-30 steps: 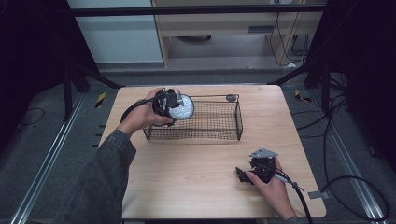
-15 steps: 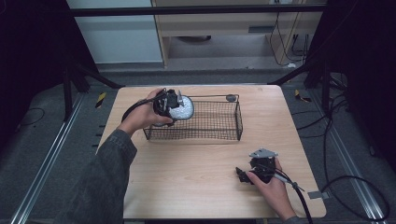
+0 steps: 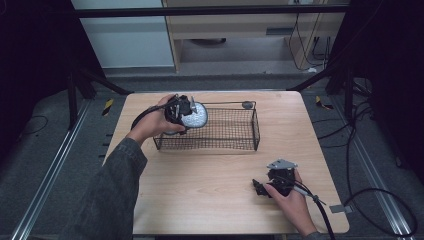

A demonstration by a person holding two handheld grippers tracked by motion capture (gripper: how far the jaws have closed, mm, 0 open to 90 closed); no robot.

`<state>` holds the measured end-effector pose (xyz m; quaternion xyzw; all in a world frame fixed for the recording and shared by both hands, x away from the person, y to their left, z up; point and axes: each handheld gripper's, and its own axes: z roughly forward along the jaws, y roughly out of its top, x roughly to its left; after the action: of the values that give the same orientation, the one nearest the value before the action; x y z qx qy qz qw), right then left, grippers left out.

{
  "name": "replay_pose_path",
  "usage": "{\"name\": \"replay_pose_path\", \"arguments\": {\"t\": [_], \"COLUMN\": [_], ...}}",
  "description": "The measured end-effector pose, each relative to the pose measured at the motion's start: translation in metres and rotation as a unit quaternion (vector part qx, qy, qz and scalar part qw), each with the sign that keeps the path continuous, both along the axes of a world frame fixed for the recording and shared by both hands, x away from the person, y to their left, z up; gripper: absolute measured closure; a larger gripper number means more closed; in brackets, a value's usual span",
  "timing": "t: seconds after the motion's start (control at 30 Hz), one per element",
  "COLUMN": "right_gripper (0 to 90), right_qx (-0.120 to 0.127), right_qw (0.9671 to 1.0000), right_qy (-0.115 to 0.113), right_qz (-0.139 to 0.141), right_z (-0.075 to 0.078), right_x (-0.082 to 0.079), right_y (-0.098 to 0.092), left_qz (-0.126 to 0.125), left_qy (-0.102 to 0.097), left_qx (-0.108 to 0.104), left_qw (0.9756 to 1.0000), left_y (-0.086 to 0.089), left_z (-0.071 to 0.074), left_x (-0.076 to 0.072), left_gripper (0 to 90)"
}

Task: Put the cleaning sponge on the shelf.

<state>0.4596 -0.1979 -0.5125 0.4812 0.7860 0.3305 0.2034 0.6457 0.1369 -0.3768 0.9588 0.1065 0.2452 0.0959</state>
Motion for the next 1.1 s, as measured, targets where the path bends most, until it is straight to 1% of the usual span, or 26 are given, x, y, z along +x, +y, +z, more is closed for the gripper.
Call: {"name": "replay_pose_path", "arguments": {"t": [0.2, 0.3, 0.37, 0.47, 0.53, 0.57, 0.6, 0.67, 0.77, 0.8, 0.83, 0.93, 0.97, 1.1], "right_gripper": [0.4, 0.4, 0.4, 0.4, 0.3, 0.3, 0.4, 0.4, 0.4, 0.4, 0.4, 0.4, 0.4, 0.4], "right_qx": [0.000, 0.000, 0.000, 0.000, 0.001, 0.001, 0.000, 0.000, 0.001, 0.000, 0.000, 0.000, 0.000, 0.000], "right_qw": [1.0000, 1.0000, 1.0000, 1.0000, 1.0000, 1.0000, 1.0000, 1.0000, 1.0000, 1.0000, 1.0000, 1.0000, 1.0000, 1.0000], "right_qy": [0.000, 0.000, 0.000, 0.000, 0.000, 0.000, -0.001, -0.001, 0.000, -0.001, -0.001, -0.001, 0.000, 0.000], "right_qz": [0.000, 0.000, 0.000, 0.000, 0.000, 0.000, 0.000, 0.000, 0.000, 0.000, 0.000, 0.000, 0.000, 0.000], "right_z": [0.0000, 0.0000, -0.0001, -0.0001, -0.0001, -0.0001, -0.0001, -0.0001, -0.0001, -0.0001, -0.0001, -0.0001, 0.0000, 0.0000], "right_x": [0.0000, -0.0001, -0.0001, -0.0001, -0.0001, -0.0001, -0.0001, 0.0000, -0.0001, 0.0000, 0.0000, 0.0000, -0.0001, -0.0001], "right_y": [0.0000, 0.0000, 0.0000, 0.0000, 0.0000, 0.0000, -0.0001, -0.0001, 0.0000, -0.0001, -0.0001, -0.0001, -0.0001, -0.0001], "left_qz": [0.004, 0.006, 0.008, 0.011, 0.015, 0.015, 0.018, 0.022, 0.023, 0.024, 0.024, 0.024, 0.025, 0.024], "left_qy": [0.006, 0.005, 0.005, 0.014, 0.022, 0.022, 0.025, 0.025, 0.023, 0.024, 0.026, 0.022, 0.024, 0.025], "left_qx": [-0.003, -0.004, -0.008, -0.015, -0.023, -0.023, -0.029, -0.039, -0.040, -0.048, -0.052, -0.051, -0.056, -0.061], "left_qw": [1.0000, 1.0000, 0.9999, 0.9997, 0.9994, 0.9994, 0.9991, 0.9987, 0.9987, 0.9983, 0.9980, 0.9981, 0.9978, 0.9976], "left_y": [0.0012, 0.0013, 0.0017, 0.0023, 0.0030, 0.0030, 0.0031, 0.0031, 0.0028, 0.0030, 0.0030, 0.0029, 0.0029, 0.0027], "left_z": [-0.0016, -0.0016, -0.0017, -0.0030, -0.0031, -0.0031, -0.0024, -0.0008, 0.0002, 0.0016, 0.0023, 0.0032, 0.0034, 0.0046], "left_x": [0.0019, 0.0025, 0.0032, 0.0039, 0.0045, 0.0045, 0.0043, 0.0041, 0.0033, 0.0027, 0.0023, 0.0014, 0.0004, -0.0009], "left_gripper": [11.6, 10.3, 8.8, 6.3, 4.2, 3.5, 3.5, 3.4, 3.7, 3.9, 4.4, 4.5, 4.6, 5.2]}}
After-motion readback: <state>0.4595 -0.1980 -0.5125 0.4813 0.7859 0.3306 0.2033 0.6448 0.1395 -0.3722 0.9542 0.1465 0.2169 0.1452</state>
